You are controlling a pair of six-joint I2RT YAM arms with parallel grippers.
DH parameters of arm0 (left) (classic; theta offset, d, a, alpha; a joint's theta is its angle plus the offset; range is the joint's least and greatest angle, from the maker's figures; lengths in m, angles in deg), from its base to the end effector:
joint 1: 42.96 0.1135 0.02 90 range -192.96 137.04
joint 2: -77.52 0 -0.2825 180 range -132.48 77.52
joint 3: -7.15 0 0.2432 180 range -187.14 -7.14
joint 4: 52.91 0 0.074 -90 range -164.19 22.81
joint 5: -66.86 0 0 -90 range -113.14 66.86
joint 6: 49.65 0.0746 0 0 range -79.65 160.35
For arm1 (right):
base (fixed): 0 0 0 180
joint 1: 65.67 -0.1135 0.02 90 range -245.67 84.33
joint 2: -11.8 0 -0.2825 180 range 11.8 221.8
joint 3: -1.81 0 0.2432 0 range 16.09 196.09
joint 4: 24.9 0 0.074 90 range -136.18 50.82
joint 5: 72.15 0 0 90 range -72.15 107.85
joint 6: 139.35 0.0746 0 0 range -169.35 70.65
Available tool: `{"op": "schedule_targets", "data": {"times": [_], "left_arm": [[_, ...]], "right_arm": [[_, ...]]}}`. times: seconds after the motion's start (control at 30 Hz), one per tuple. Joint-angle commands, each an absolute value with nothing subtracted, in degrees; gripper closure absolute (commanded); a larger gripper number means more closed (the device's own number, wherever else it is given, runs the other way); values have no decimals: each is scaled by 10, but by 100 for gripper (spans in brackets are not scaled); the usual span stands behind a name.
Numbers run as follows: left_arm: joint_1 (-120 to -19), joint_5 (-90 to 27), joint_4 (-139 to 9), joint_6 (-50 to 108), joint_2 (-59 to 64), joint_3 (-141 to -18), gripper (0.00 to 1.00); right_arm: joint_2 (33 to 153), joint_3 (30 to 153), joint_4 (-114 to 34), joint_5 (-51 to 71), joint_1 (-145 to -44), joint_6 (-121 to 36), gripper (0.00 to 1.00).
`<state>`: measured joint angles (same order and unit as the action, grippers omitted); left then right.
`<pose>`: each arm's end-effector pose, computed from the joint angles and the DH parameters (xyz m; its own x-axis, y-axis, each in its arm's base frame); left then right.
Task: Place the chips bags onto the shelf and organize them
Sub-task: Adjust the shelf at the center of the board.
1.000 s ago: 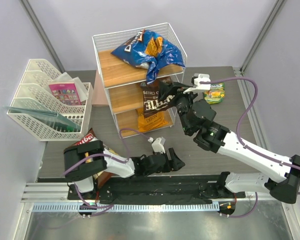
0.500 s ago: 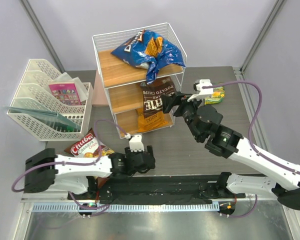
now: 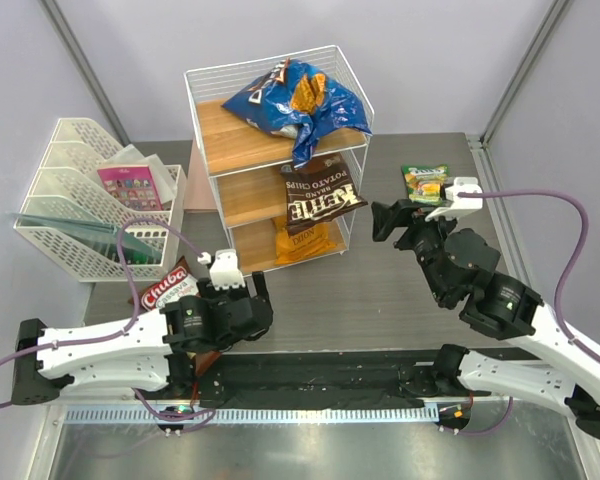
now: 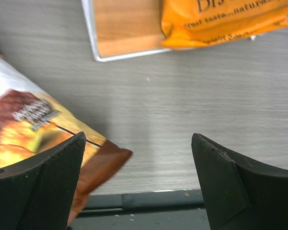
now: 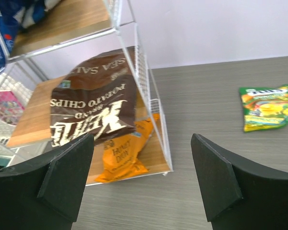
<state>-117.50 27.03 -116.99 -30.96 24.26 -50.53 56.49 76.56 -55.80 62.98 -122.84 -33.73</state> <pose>0.0965 -0.1341 0.2535 -0.5606 -0.2493 -0.7897 -0.0532 0.9625 -0.2661 0.1291 0.1026 0.4321 -0.0638 0.2515 -0.9658 -0.1988 0.9451 0.2592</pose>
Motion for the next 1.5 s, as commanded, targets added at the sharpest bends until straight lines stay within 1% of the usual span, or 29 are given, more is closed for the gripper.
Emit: {"op": "schedule_targets", "data": {"times": [0.0, 0.13, 0.2, 0.23, 0.3, 0.43, 0.47, 0.57, 0.83, 0.93, 1.03, 1.07, 1.13, 1.17, 1.2, 1.23, 1.3, 1.33, 1.4, 1.47], "left_arm": [[-1151, 339, -1235, -276, 252, -544, 8], [-1130, 378, -1259, -265, 250, -565, 7], [-1112, 380, -1249, -229, 250, -574, 7], [-1087, 379, -1242, -214, 250, -575, 7], [-1060, 369, -1200, -151, 253, -570, 7], [-980, 303, -1096, -52, 259, -544, 7], [-945, 266, -1052, -33, 257, -533, 6], [-901, 226, -991, 21, 235, -526, 6], [-887, 206, -894, 81, 171, -540, 6], [-878, 200, -852, 94, 148, -536, 8], [-875, 197, -821, 106, 133, -531, 22], [-874, 198, -809, 111, 130, -528, 31], [-873, 200, -796, 118, 122, -523, 38], [-872, 199, -779, 123, 119, -518, 48], [-872, 198, -772, 133, 115, -515, 54], [-871, 196, -756, 138, 106, -513, 65], [-868, 190, -742, 150, 95, -512, 77], [-867, 185, -730, 156, 89, -512, 87], [-866, 172, -716, 175, 69, -513, 100], [-865, 161, -688, 191, 47, -512, 100]], "right_arm": [[545, 765, -608, 675, -1231, -342, 12], [523, 741, -616, 679, -1230, -332, 12], [515, 736, -616, 680, -1230, -332, 12], [510, 733, -617, 680, -1231, -331, 12], [507, 730, -618, 679, -1231, -332, 12], [502, 723, -620, 674, -1231, -326, 12], [500, 723, -621, 673, -1230, -326, 12], [497, 716, -622, 672, -1230, -326, 12], [486, 711, -625, 686, -1230, -331, 12], [485, 708, -625, 688, -1230, -335, 12], [477, 704, -625, 692, -1231, -339, 11], [474, 703, -625, 696, -1231, -341, 11], [466, 699, -626, 699, -1231, -341, 11], [464, 696, -625, 700, -1231, -341, 11], [463, 694, -625, 701, -1231, -340, 10], [459, 692, -625, 702, -1230, -340, 10], [458, 689, -625, 704, -1231, -338, 10], [456, 687, -625, 704, -1230, -338, 10], [453, 686, -625, 705, -1230, -337, 10], [449, 684, -625, 706, -1231, -337, 10]]}}
